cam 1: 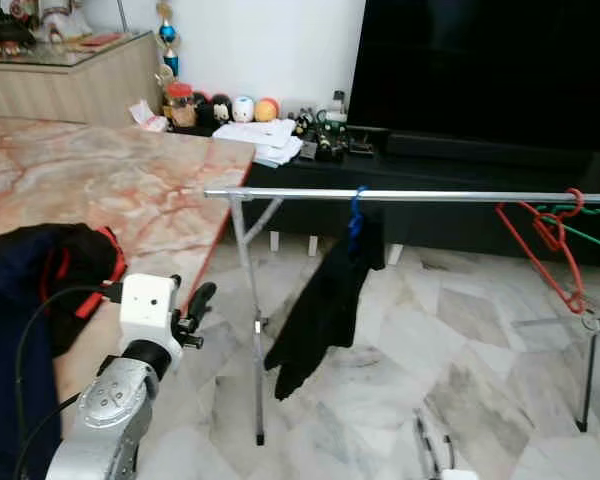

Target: Hang hanger

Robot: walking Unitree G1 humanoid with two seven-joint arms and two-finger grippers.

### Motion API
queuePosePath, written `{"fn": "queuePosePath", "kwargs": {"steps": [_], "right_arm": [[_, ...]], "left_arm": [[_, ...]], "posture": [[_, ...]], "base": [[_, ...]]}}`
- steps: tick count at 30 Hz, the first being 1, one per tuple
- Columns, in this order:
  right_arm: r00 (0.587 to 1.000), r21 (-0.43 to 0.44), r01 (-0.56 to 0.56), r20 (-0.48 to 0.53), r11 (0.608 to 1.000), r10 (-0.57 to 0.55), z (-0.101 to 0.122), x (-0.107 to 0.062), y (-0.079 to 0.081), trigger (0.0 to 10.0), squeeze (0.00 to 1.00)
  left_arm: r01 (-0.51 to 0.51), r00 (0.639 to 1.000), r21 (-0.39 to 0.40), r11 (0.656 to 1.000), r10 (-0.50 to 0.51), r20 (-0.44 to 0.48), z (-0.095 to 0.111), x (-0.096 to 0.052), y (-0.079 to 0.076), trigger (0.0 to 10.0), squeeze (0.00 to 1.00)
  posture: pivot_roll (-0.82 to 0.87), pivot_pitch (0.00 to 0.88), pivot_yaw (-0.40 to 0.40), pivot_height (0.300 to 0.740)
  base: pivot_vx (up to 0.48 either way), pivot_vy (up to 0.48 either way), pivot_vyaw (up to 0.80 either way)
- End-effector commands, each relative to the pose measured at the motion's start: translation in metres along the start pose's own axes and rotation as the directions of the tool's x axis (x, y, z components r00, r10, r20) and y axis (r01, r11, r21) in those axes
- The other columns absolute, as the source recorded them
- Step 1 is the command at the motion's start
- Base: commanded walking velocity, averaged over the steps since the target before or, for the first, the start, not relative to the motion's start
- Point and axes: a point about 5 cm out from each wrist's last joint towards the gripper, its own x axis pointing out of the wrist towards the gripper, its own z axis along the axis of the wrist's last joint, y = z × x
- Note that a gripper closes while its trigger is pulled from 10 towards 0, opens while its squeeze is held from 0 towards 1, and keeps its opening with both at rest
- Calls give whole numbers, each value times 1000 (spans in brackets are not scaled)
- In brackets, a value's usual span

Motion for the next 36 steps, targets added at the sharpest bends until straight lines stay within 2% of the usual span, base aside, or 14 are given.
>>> {"fn": "queuePosePath", "kwargs": {"steps": [1, 4, 5, 8, 11, 12, 14, 16, 21, 25, 26, 29, 32, 36], "right_arm": [[1000, 3, 21, -12, 1000, -21, -2, 0, -7, 10000, 0], [1000, 7, 21, -11, 1000, -21, -2, 0, -7, 10000, 0], [1000, 10, 21, -10, 1000, -20, -1, 0, -7, 10000, 0], [1000, 10, 20, -10, 1000, -20, -1, 0, -6, 10000, 0], [1000, 6, 14, -8, 1000, -14, 1, 0, -5, 10000, 0], [1000, 6, 10, -5, 1000, -10, 2, 1, -3, 10000, 0], [1000, 6, 10, -4, 1000, -10, 3, 1, -3, 10000, 0], [1000, 6, 11, -1, 1000, -11, 3, 1, -4, 10000, 0], [1000, 4, 12, -1, 1000, -12, 3, 1, -5, 10000, 0], [1000, -19, 7, -4, 1000, -7, 2, 1, -4, 10000, 0], [1000, -19, 7, -4, 1000, -7, 2, 1, -4, 10000, 0], [1000, -17, 9, -2, 1000, -9, 3, 1, -5, 10000, 0], [1000, -16, 8, 4, 1000, -8, 3, 1, -5, 10000, 0], [1000, -13, 8, 11, 1000, -8, 3, 0, -6, 10000, 0]], "left_arm": [[10, 1000, 13, 1000, -10, 4, 1, 1, -3, 10000, 0], [13, 1000, -1, 1000, -13, -19, -4, 1, -3, 10000, 0], [42, 996, 4, 999, -41, -80, -17, 0, -5, 10000, 0], [52, 994, 9, 999, -51, -98, -20, -1, -5, 10000, 0], [84, 971, 38, 996, -73, -226, -53, -7, -2, 10000, 0], [92, 952, 30, 995, -79, -296, -73, -15, 0, 10000, 0], [89, 947, 23, 996, -78, -311, -78, -17, 1, 10000, 0], [95, 924, 16, 995, -82, -372, -95, -26, 2, 10000, 0], [113, 900, 36, 993, -87, -427, -110, -34, 4, 10000, 0], [118, 791, 136, 984, -11, -611, -162, -61, 22, 10000, 0], [118, 791, 136, 984, -11, -611, -162, -61, 22, 10000, 0], [75, 750, 162, 984, 52, -660, -181, -72, 31, 10000, 0], [116, 667, 189, 975, 65, -743, -204, -93, 29, 10000, 0], [53, 563, 140, 989, 86, -822, -226, -123, 25, 10000, 0]], "posture": [[123, 9, 26, 740], [126, 6, 28, 740], [132, 2, 30, 740], [132, 2, 30, 740], [137, 0, 29, 740], [136, 0, 29, 740], [130, 0, 29, 740], [131, 0, 24, 740], [130, 0, 18, 740], [119, 0, 14, 740], [119, 0, 14, 740], [116, 0, 13, 740], [106, 0, 14, 740], [105, 0, 16, 740]], "base": [[0, 0, 0], [0, 0, 0], [0, 0, 0], [0, 0, 0], [0, 0, 0], [0, 0, 0], [0, 0, 0], [0, 0, 0], [0, 0, 0], [0, 0, 0], [0, 0, 0], [0, 0, 0], [0, 0, 0], [288, 0, 0]]}}
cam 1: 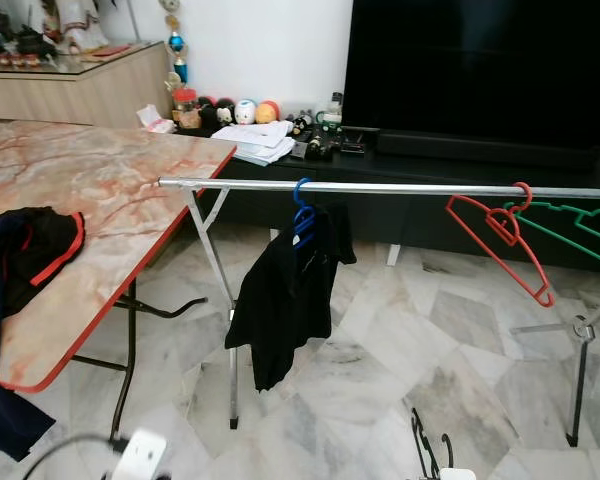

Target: Hang hanger

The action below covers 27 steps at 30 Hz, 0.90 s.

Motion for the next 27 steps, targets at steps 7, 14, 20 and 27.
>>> {"fn": "queuePosePath", "kwargs": {"steps": [7, 14, 20, 27], "right_arm": [[1000, -5, -4, 7, 1000, 4, 0, 0, 1, 10000, 0], [1000, -27, -28, -4, 999, 28, -1, 0, 7, 10000, 0], [999, -2, -34, -9, 999, 34, 0, 0, 8, 10000, 0], [999, 17, -39, 3, 999, 39, 4, 1, 10, 10000, 0]], "left_arm": [[-80, 989, -112, 991, 64, -132, -36, -3, 1, 10000, 0], [-77, 993, -104, 992, 67, -99, -27, 1, 0, 10000, 0], [-75, 993, -100, 992, 66, -95, -25, 3, -2, 10000, 0], [-82, 992, -115, 990, 70, -102, -27, 3, -4, 10000, 0]], "posture": [[94, 0, 19, 740], [102, 0, 18, 740], [102, 0, 19, 740], [108, 0, 13, 740]], "base": [[287, 0, 0], [288, 0, 0], [289, 0, 0], [290, 0, 0]]}}
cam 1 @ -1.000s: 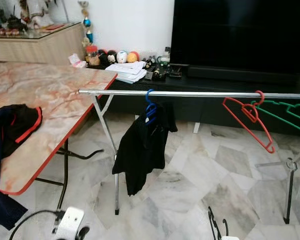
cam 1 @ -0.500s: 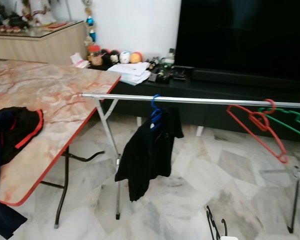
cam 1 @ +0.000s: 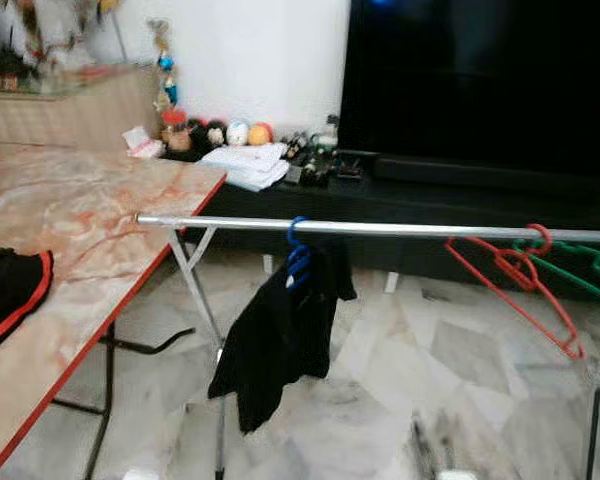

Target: Hang hanger

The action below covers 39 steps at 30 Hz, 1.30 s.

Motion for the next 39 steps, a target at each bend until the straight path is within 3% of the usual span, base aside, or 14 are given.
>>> {"fn": "queuePosePath", "kwargs": {"steps": [1, 9, 26, 33, 39], "right_arm": [[999, 7, 33, -6, 999, -33, -3, -1, -13, 10000, 0], [1000, 14, 30, -1, 999, -30, 0, -1, -13, 10000, 0], [999, 31, 50, 11, 998, -51, 5, -2, -36, 10000, 0], [999, 49, 44, 28, 998, -46, 8, -2, -35, 10000, 0], [990, 92, 10, 136, 996, -23, 34, 2, -21, 10000, 0]], "left_arm": [[10, 1000, -11, 1000, -9, 28, 9, 2, -6, 10000, 0], [5, 1000, -26, 1000, -5, 12, 3, 1, -6, 10000, 0], [6, 1000, -43, 999, -6, 13, 3, 1, -9, 10000, 0], [8, 1000, -34, 999, -8, 1, 0, 1, -10, 10000, 0], [12, 1000, -34, 999, -12, 5, 1, 1, -11, 10000, 0]], "posture": [[108, 0, 13, 740], [109, 0, 12, 740], [107, 0, 6, 740], [109, 0, 4, 740], [112, 0, 5, 740]], "base": [[292, 0, 0], [292, 0, 0], [287, 0, 0], [36, 0, 0], [0, 0, 0]]}}
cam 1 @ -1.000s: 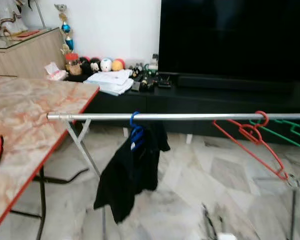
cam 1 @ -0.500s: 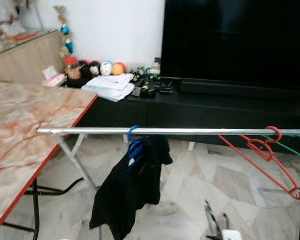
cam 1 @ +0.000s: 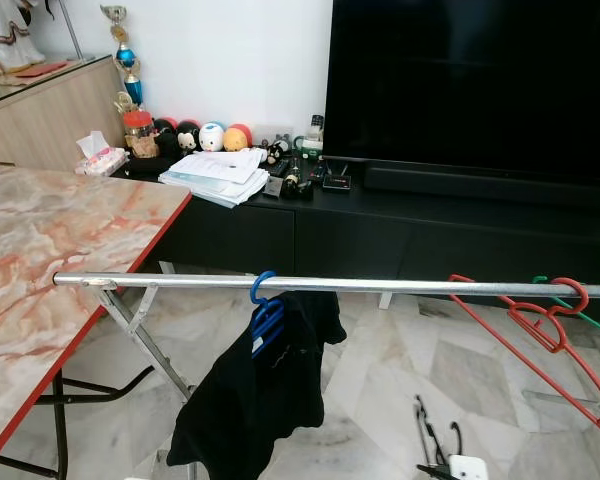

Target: Hang hanger

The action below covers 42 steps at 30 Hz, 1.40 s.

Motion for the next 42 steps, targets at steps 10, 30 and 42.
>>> {"fn": "queuePosePath", "kwargs": {"steps": [10, 30, 42], "right_arm": [[921, 13, -107, 379, 994, 94, 117, 7, 44, 10000, 0], [846, 80, 30, 529, 996, -68, 207, -6, 47, 10000, 0], [930, 45, 25, 365, 999, -40, 194, 1, 55, 10000, 0]], "left_arm": [[-12, 1000, 9, 1000, 13, -27, -10, -3, 5, 10000, 0], [-3, 1000, 4, 1000, 3, -29, -14, -4, 6, 10000, 0], [8, 1000, 9, 1000, -8, -14, -9, -3, 6, 10000, 0]], "posture": [[118, 0, 8, 740], [132, 0, 14, 740], [145, 0, 15, 740]], "base": [[0, 0, 0], [0, 0, 0], [0, 0, 0]]}}
